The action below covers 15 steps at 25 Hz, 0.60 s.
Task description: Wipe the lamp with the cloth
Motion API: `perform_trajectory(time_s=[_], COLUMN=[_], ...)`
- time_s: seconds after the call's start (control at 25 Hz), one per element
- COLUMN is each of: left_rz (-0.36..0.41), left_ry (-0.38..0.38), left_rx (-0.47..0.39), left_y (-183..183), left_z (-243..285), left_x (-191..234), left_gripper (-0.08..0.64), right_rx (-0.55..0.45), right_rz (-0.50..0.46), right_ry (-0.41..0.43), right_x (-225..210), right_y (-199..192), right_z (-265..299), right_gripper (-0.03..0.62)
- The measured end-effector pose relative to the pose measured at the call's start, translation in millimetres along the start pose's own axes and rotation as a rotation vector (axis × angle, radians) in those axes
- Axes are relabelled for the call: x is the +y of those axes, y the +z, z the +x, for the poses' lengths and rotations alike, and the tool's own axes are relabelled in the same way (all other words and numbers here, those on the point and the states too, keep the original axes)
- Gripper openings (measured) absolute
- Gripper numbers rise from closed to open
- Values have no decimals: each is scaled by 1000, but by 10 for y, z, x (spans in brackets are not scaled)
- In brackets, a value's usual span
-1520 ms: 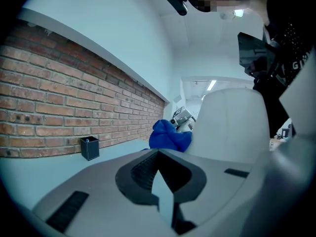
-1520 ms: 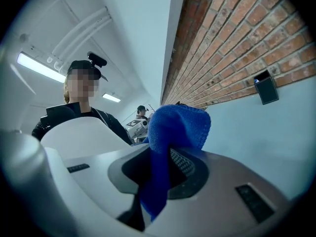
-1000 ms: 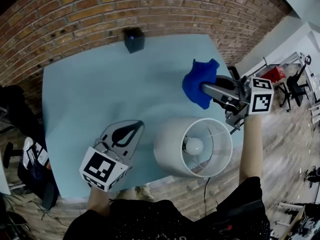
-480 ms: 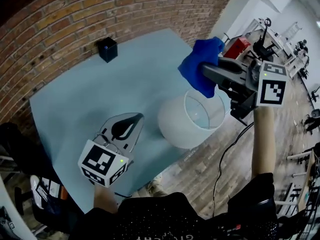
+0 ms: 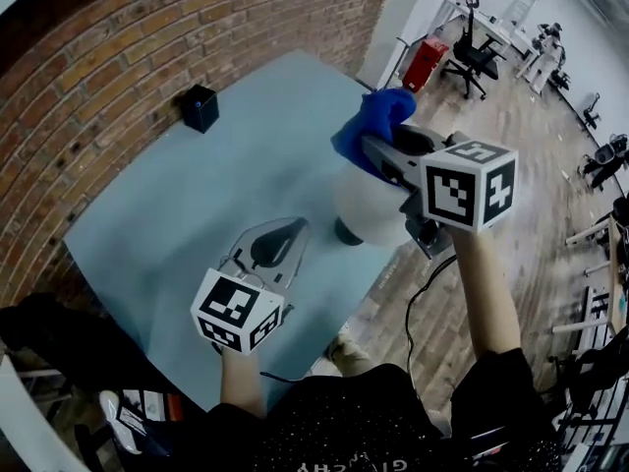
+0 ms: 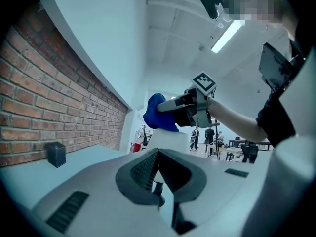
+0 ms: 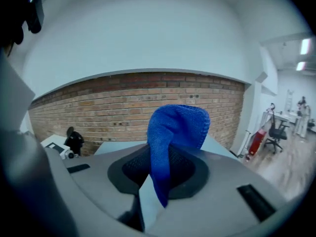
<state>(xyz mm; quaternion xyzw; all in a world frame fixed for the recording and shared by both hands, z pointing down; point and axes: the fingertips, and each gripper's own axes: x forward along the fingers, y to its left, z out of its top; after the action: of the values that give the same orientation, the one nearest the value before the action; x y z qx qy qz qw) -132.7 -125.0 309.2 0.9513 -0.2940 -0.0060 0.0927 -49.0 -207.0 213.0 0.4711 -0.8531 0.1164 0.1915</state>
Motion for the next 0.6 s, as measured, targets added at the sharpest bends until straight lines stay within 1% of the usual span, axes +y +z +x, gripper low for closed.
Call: perform_trajectory(time_s=[0.08,0.2,0.24,0.28,0.36,0.44,0.52,0.6], left_rz=[2,-5,-9,-13,-19,-21,-22,-23], left_ry=[-29,-28,-22,-16,-6,1,9,13], left_rx=[-2,4,7,10,14,23,34,44], left_y=[-22,-62,-75,-89,-114,-145,-184,-220], left_z=[-4,-51,-76,-102,-147,-171,-176,-177], left_x=[-28,8,34,60,108,152,199,235], left_gripper=[9,9,9,8,8,9,8,9], right_rx=[-52,-141,-166,-186,-215,-233,-233,-210], right_rz=[8,-2,13,40,84,94,121,164], right_ry=[-147,-380,-435,-469,-504,-529,-524,-497], right_x=[11,-15,-23,-19,14,48,66,75], right_y=[-82,-193,-235,-289,-391,-458,-552,-713], right_z=[49,81,78,80,92,123,200,319], right_gripper=[74,74,74,74,74,74,74,74])
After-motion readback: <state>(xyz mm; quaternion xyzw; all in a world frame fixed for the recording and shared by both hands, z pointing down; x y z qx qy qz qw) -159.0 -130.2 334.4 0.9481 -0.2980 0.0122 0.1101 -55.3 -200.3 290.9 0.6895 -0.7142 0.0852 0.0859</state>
